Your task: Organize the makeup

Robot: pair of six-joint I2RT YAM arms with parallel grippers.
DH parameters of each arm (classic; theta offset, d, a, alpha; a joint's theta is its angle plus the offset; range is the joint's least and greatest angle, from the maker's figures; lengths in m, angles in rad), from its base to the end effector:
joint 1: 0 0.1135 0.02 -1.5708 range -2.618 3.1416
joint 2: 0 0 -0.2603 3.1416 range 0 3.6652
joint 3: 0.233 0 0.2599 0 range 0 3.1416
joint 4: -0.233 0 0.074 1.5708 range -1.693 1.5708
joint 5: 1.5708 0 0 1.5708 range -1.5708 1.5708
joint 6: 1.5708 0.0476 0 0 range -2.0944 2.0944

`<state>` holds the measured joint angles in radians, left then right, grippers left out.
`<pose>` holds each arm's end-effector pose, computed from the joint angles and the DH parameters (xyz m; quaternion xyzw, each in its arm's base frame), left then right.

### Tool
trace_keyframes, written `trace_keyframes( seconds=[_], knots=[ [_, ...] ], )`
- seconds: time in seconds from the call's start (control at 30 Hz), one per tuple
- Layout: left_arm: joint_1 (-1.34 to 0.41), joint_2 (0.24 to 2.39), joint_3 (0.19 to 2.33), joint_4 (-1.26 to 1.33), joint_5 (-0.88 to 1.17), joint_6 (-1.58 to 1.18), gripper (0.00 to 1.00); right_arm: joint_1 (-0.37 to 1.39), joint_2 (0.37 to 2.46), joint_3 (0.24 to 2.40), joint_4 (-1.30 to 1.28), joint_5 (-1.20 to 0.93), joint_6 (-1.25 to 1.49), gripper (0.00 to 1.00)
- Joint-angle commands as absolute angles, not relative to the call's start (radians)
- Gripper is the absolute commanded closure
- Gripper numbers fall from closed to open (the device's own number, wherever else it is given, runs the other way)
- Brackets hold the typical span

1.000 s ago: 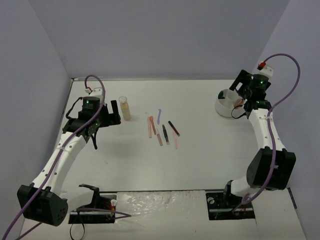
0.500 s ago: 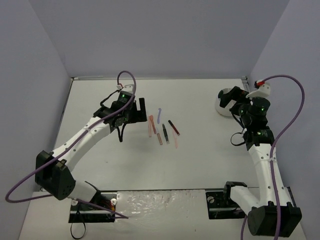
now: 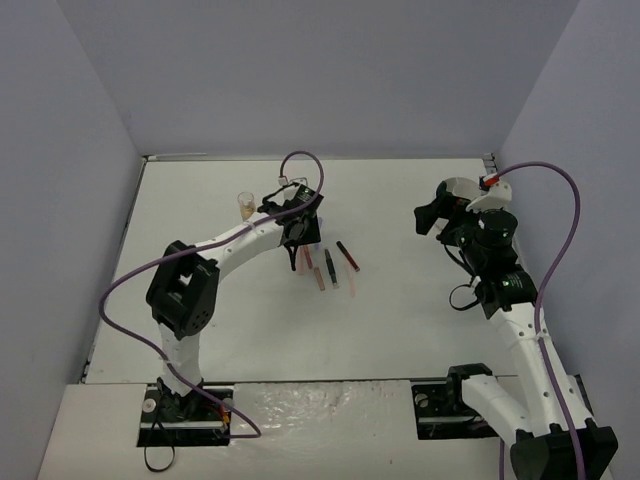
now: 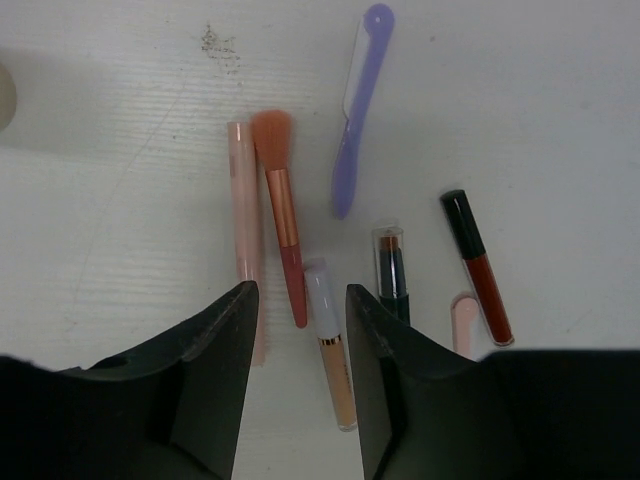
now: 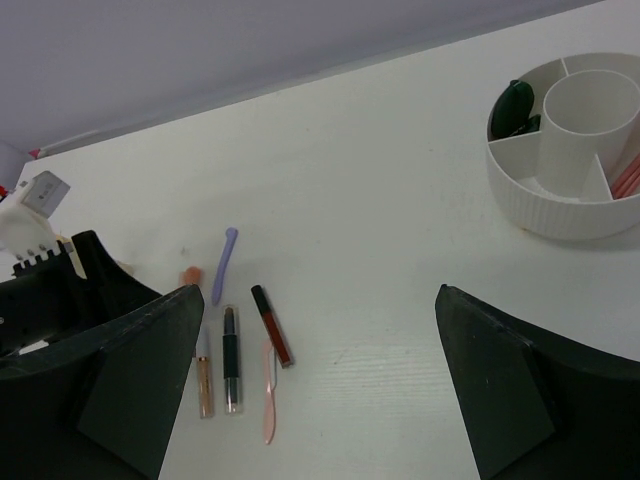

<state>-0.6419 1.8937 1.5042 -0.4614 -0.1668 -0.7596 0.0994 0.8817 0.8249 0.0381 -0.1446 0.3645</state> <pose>0.3564 -0.2565 0.2289 -0.0841 0.9293 -0.1667 0.3186 0.2296 0.0298 0.3577 0.0439 0.7123 0.2108 0.6681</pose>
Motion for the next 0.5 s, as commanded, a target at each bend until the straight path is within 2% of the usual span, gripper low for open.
trace_keyframes(
  seconds=[0.0,0.47],
  knots=[
    [-0.654,1.912,1.599,-0.441,-0.215,-0.798,0.64,0.129,0.862,0.814,0.087,-0.113,0.342,0.01],
    [-0.655,2.019,1.643,-0.475,-0.227,-0.805,0.74,0.167,0.841,0.779,0.070,-0.085,0.317,0.01]
  ],
)
